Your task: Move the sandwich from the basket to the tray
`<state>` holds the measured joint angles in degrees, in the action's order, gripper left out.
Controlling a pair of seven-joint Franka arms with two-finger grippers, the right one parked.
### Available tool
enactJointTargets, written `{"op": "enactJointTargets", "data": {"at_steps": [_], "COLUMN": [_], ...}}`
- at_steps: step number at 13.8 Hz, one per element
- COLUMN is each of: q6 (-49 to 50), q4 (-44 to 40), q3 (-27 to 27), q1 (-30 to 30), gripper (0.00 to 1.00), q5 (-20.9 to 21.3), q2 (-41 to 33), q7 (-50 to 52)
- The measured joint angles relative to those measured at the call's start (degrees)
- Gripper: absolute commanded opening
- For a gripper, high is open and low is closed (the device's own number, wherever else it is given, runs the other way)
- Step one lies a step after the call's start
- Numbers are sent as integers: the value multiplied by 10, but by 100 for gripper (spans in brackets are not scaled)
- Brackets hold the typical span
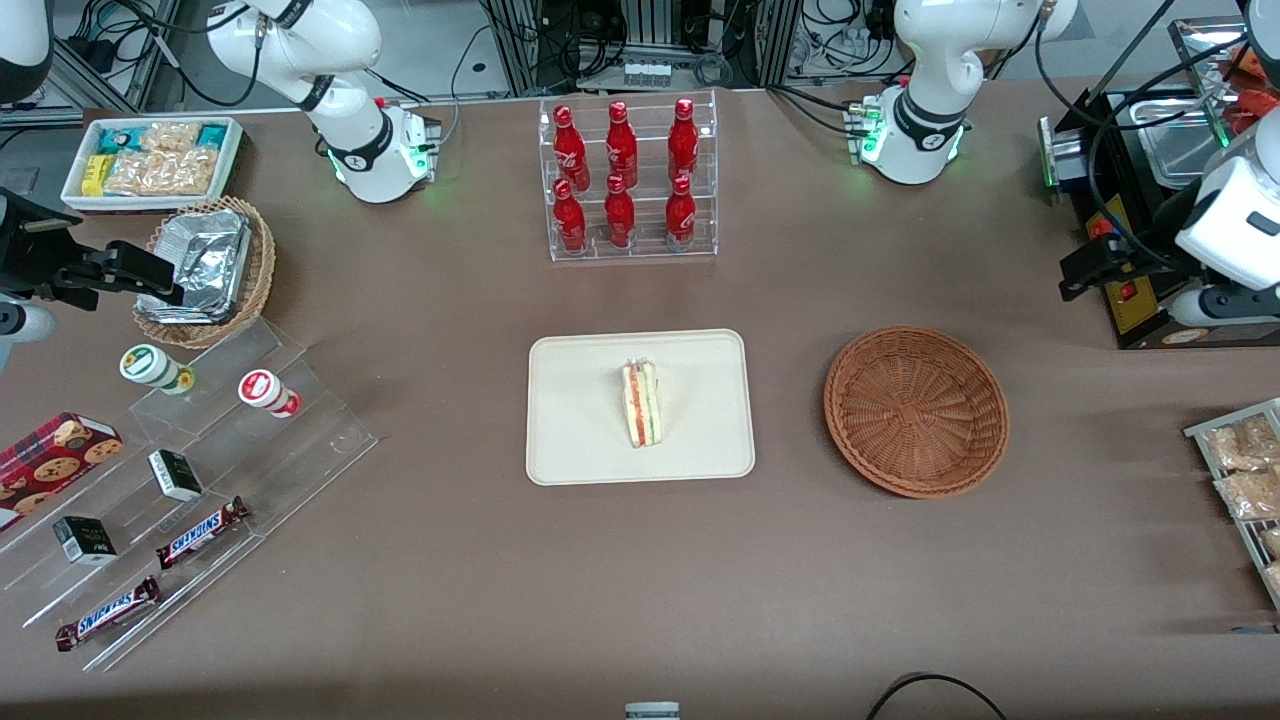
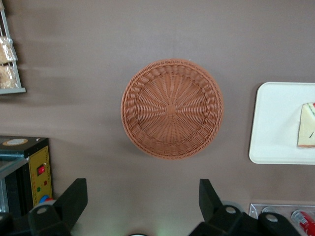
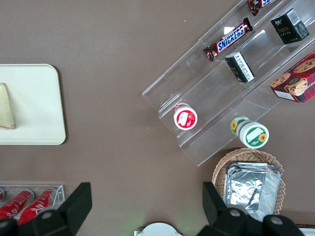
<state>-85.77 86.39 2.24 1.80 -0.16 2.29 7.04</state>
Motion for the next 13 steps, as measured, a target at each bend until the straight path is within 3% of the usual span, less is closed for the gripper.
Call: {"op": "enactJointTargets", "data": {"at_steps": [13], "q6": [11], "q4": [-2], "q3": [-4], "q1": [-1], "gripper": [100], "q5": [13], "q2": [-12], "q7": [-46]}}
